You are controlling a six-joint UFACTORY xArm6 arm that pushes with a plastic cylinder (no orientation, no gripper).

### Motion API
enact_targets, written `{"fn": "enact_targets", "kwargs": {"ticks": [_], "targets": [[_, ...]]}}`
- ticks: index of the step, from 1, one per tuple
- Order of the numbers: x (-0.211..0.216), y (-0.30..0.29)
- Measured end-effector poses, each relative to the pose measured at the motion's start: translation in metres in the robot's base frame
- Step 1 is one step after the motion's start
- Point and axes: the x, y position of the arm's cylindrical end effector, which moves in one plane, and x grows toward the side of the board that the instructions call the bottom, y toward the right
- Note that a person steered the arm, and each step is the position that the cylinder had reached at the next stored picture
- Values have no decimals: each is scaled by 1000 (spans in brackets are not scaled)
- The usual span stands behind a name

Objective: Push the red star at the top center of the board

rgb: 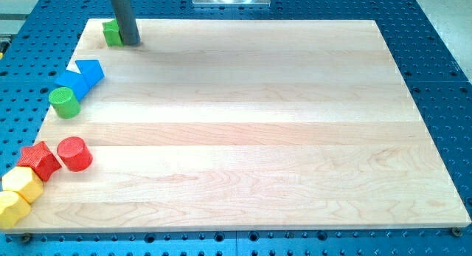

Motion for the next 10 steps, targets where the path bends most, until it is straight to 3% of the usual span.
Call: {"fn": "enact_targets", "kwargs": {"ticks": [3,6,7,9,10], "targets": [[10,-25],[76,-106],[110,-106],[233,-106],[255,-106]]}}
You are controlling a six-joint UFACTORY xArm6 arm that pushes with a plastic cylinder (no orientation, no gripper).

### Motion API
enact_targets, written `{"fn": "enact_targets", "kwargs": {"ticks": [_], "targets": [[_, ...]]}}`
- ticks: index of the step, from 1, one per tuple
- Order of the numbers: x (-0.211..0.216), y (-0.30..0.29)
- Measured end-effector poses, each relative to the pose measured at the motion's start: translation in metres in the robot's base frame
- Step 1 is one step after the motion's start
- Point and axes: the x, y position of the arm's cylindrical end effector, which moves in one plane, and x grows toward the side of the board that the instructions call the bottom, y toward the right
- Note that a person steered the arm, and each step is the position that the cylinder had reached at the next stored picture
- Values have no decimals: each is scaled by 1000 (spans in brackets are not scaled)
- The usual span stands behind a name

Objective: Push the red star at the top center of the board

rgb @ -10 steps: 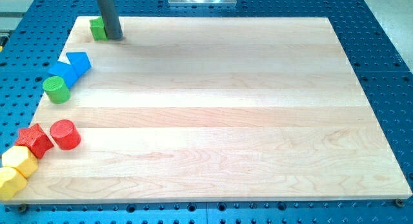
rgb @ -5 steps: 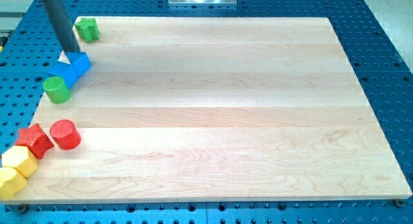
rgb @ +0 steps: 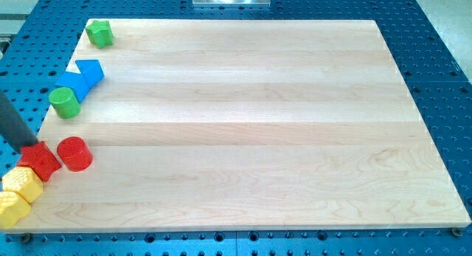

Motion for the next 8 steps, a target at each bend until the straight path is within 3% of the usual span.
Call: {"fn": "enact_targets", "kwargs": {"ticks": [2,3,8], "targets": [[48,3],[46,40],[-50,174]]}}
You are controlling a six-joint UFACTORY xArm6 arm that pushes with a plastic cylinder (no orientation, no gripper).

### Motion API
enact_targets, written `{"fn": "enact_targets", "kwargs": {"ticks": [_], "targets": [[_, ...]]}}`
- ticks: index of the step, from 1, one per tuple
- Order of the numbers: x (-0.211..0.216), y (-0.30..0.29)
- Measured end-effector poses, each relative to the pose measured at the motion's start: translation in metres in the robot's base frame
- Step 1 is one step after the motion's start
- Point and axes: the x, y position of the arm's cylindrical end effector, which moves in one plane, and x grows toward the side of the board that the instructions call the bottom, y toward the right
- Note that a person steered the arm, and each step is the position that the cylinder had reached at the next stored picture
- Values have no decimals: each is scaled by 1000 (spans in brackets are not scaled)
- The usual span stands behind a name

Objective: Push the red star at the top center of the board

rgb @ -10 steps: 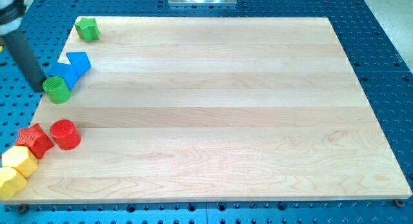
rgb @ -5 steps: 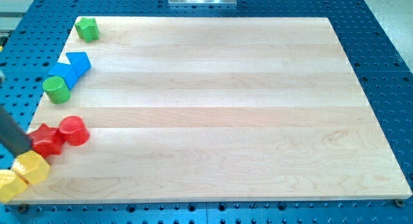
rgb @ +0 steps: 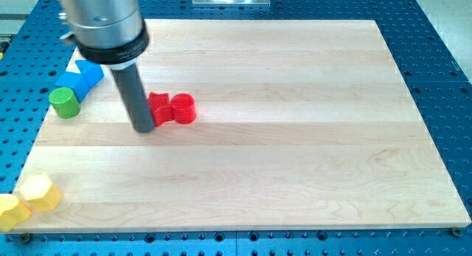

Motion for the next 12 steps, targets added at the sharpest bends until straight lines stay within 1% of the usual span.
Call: {"fn": "enact_targets", "kwargs": {"ticks": [2,3,4,5,6,7,8,9,10,11,12], "targets": [[-34,39],[-65,40],[-98,59],[-94,64],[-57,65],[-78,116],[-121,116],[-119,116],[-90,91],[-121,79],[-144,88]]}}
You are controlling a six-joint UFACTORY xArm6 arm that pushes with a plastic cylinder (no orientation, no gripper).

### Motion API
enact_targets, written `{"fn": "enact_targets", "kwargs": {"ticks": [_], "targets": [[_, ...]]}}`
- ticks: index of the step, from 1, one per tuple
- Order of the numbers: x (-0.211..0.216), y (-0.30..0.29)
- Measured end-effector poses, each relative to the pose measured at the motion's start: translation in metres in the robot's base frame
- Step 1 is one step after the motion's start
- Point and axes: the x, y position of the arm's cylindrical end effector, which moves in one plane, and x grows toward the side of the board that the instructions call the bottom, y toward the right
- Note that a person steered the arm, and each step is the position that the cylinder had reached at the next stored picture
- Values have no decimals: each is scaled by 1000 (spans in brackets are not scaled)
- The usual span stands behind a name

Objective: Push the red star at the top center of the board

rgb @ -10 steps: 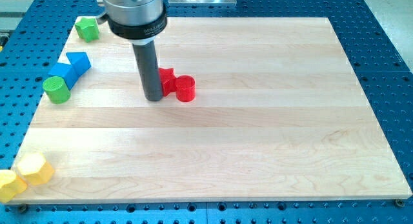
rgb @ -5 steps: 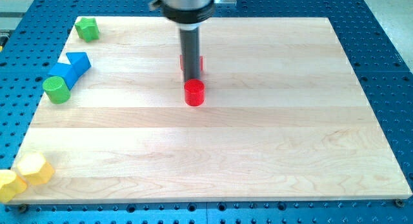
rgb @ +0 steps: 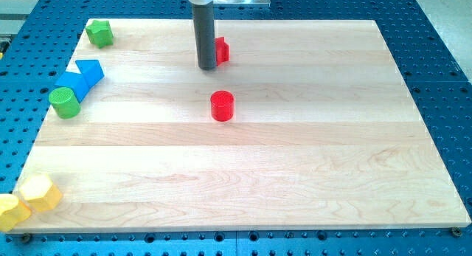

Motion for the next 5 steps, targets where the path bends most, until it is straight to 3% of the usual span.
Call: {"fn": "enact_targets", "kwargs": {"ticks": [1,5], "targets": [[-29,15],[-45,46]]}}
